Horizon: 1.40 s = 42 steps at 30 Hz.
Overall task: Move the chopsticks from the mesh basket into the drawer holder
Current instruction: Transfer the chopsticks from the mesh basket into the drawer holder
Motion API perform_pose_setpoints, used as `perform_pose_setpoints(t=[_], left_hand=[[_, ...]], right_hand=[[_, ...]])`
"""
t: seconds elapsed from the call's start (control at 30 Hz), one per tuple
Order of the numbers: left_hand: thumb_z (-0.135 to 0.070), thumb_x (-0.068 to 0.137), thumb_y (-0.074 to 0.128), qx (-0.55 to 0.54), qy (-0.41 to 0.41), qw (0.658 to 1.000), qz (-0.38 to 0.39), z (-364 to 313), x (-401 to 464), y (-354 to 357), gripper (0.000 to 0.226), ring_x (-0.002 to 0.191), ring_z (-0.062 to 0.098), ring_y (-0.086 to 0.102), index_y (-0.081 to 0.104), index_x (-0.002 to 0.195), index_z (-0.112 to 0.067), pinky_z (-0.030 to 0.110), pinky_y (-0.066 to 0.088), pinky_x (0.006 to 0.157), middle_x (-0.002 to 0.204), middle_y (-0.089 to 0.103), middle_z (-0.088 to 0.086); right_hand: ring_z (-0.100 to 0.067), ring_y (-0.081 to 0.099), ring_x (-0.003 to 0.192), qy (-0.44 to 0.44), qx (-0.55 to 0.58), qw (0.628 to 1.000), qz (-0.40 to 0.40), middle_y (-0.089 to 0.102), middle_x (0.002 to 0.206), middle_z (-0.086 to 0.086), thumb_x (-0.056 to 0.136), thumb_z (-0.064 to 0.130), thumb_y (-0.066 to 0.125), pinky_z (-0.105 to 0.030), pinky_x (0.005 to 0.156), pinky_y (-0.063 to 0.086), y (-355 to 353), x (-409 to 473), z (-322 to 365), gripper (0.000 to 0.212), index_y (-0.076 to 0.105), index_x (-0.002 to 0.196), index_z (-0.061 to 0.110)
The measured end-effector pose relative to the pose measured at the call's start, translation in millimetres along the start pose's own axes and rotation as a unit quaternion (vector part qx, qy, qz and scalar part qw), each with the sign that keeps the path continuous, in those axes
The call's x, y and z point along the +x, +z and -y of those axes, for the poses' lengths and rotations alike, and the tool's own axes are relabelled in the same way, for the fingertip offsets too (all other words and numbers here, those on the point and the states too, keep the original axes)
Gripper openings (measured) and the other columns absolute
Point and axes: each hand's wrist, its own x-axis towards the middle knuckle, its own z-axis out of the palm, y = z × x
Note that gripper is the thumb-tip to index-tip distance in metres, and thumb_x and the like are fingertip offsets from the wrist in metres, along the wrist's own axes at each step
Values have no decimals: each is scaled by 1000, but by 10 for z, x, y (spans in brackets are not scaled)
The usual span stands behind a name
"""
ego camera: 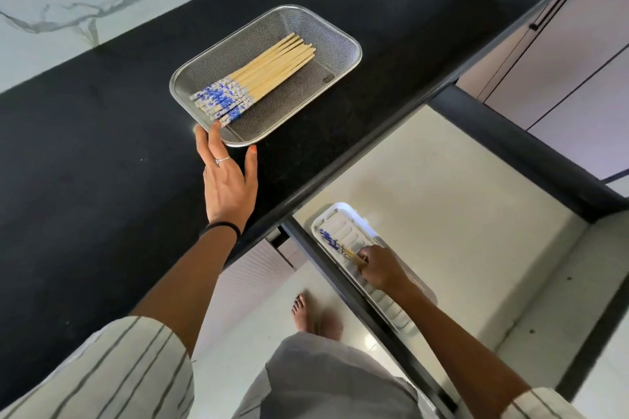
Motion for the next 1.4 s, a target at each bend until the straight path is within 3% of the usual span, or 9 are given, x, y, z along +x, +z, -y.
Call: perform_pose_setpoints(t=[0.07,0.13,0.27,0.4,0.6,0.9,1.13,1.4], left_hand=[[-35,101,48,-5,6,1000,1,-4,-1,-1,62,119,43,54,18,151,-14,57,47,98,160,8,13],[-35,101,47,-8,5,1000,4,-10,-4,-2,61,119,45,53,17,151,-14,58,46,99,160,8,14],[-36,101,46,-16,5,1000,9,-13,-7,-8,61,119,45,53,17,150,-15,58,47,98,160,6,14],[-35,101,47,-25,10,1000,8,-17,-13,-17,61,117,45,54,18,150,-13,56,47,98,159,8,16],[-36,101,46,-34,2,999,15,-46,-22,-32,62,111,44,57,18,151,-12,57,47,97,159,9,15],[-37,101,47,-52,7,998,19,-38,-22,-30,65,108,43,57,16,152,-10,58,45,97,159,8,15],[-38,100,46,-56,11,998,24,-12,28,-7,65,112,43,55,15,151,-11,59,44,99,158,7,17],[-35,100,48,-79,29,996,28,4,26,-30,65,118,38,51,17,150,-10,58,44,101,158,7,18]], right_hand=[[-34,68,87,-3,14,1000,-13,72,90,-19,84,10,50,-36,76,53,8,-25,8,19,58,68,15],[-36,68,85,3,31,999,-24,72,87,-22,84,10,52,-37,75,52,28,-34,4,24,51,61,17],[-35,66,87,26,57,998,-24,71,91,-22,87,11,56,-34,74,49,99,-4,-14,17,67,84,-1],[-21,59,80,28,74,995,-57,72,92,-15,90,15,59,-24,70,38,178,-30,-32,15,70,92,6],[-27,67,84,29,62,993,-92,73,90,-12,88,21,58,-35,78,55,186,-121,-38,21,71,96,6],[-25,65,101,45,65,990,-117,70,111,-10,94,31,56,-36,90,52,285,-180,-55,32,65,119,13],[-17,61,79,41,69,987,-140,72,97,-11,93,21,54,-25,73,45,326,-174,-57,21,71,101,12],[-25,65,100,65,66,986,-138,70,110,-11,92,13,52,-37,93,51,248,-245,-131,24,68,110,9]])
